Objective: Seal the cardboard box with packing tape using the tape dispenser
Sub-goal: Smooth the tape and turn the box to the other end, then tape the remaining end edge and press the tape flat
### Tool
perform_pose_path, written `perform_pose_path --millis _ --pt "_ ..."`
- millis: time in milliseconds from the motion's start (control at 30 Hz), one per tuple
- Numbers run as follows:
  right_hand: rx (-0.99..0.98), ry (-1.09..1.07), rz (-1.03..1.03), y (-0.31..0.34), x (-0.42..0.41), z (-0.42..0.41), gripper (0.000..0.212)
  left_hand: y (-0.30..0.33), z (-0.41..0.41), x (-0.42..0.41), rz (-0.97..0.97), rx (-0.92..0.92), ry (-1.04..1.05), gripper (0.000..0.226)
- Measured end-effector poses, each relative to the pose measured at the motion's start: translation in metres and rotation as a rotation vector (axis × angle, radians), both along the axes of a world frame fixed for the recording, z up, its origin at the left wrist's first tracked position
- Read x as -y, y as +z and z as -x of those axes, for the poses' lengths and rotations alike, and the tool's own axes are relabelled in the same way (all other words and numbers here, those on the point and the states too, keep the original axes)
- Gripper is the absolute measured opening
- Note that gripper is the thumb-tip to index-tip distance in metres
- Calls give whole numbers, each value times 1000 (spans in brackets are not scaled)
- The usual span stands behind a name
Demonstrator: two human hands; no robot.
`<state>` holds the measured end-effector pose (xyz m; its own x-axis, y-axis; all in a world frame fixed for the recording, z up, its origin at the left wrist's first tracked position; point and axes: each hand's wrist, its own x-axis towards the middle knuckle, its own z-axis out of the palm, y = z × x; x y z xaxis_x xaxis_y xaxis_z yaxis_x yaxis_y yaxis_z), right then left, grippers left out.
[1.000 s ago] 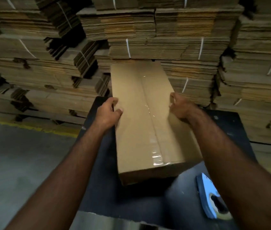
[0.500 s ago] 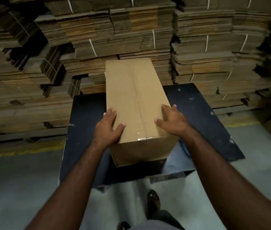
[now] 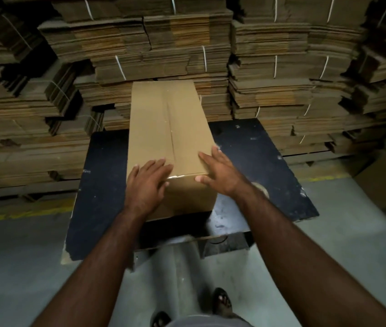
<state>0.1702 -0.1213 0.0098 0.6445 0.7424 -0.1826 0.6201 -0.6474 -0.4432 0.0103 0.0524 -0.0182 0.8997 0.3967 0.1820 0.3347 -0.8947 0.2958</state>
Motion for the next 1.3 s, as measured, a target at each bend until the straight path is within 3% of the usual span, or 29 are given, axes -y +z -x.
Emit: perform_pose_path --millis 133,233,367,467,700,767,867,933,1067,1167,1233,1300 --pt "9 -25 -197 -20 12 -21 75 3 -20 -10 10 -11 13 52" --pt "-86 -234 -316 -58 50 -55 75 2 -47 -7 76 -10 21 53" --pt "-126 -529 -70 -101 78 -65 53 8 -33 -18 86 34 34 51" --pt "-145 -497 103 -133 80 -77 64 6 -38 -12 112 17 42 56" --pt "-118 -593 213 -162 56 -84 74 5 -39 -17 116 15 33 58" --pt "-129 -595 134 -152 59 -86 68 5 -38 -17 123 11 39 57" --pt "-242 -626 -158 -122 66 -93 59 7 -38 -18 160 38 48 59" --pt "-369 -628 -307 -92 71 -99 56 9 -38 -18 197 64 58 61" --pt "-425 -707 -599 -14 84 -105 32 18 -35 -12 260 58 93 68" --pt "-574 -730 -810 47 93 -97 39 20 -37 -11 336 35 94 73" --pt "-794 -686 -880 80 93 -81 49 26 -39 -5 439 75 113 64" --pt "-933 -583 -898 102 87 -62 39 42 -39 6 552 194 167 46"
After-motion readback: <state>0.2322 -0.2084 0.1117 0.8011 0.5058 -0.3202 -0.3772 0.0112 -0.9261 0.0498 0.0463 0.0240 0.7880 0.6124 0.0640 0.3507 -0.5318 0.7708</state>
